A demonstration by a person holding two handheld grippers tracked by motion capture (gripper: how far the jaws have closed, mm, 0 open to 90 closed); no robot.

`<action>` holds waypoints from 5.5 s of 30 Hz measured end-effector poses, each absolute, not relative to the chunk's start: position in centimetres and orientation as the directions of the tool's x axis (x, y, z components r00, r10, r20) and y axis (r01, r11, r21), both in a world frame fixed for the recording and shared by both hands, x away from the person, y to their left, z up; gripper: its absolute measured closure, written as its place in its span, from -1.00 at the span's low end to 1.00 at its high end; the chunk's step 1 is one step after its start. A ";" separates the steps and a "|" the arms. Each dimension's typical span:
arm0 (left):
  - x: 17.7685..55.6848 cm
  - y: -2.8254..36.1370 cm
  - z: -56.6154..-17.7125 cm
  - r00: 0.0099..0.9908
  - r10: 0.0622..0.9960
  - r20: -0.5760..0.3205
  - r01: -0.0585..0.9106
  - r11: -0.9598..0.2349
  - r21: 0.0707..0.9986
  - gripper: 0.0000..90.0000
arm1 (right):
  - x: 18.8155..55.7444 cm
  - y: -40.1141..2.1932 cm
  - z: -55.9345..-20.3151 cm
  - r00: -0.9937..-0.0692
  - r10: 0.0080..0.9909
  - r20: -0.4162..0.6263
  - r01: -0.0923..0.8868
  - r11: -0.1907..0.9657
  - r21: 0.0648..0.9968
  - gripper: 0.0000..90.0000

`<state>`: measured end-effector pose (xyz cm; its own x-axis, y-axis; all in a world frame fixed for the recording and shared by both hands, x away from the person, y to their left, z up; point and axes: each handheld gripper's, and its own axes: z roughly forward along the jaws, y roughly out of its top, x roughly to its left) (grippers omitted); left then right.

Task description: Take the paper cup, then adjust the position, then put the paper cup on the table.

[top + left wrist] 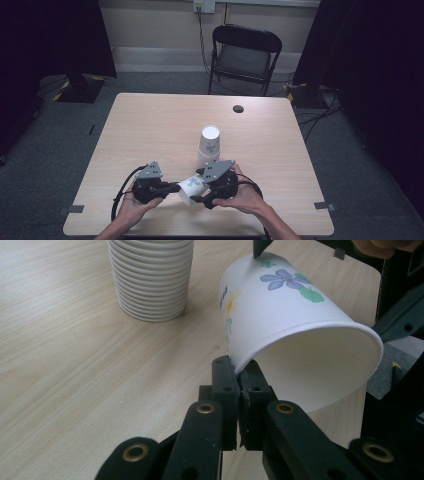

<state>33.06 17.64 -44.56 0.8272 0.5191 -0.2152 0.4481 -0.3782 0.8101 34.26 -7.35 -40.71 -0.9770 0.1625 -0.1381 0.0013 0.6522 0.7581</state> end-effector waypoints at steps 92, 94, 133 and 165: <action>33.0 19.5 -43.6 0.782 0.569 -0.253 0.439 -0.216 0.872 0.79 | 34.5 -4.6 -43.0 -0.969 0.238 -0.060 0.097 0.596 0.797 -0.34; 32.9 19.5 -43.5 0.776 0.579 -0.249 0.434 -0.204 0.878 0.64 | 34.5 -4.8 -42.9 -0.967 0.248 -0.059 0.103 0.592 0.800 -0.34; 34.7 22.4 -44.1 0.650 0.731 -0.206 0.493 -0.200 0.847 -0.41 | 34.9 -14.1 -41.7 -0.855 0.518 0.036 0.307 0.449 0.839 -0.32; 36.8 22.1 -46.8 0.642 0.758 -0.117 0.548 -0.347 0.761 -0.62 | 41.7 -20.3 -41.4 -0.636 0.772 0.007 0.376 0.302 0.876 -0.32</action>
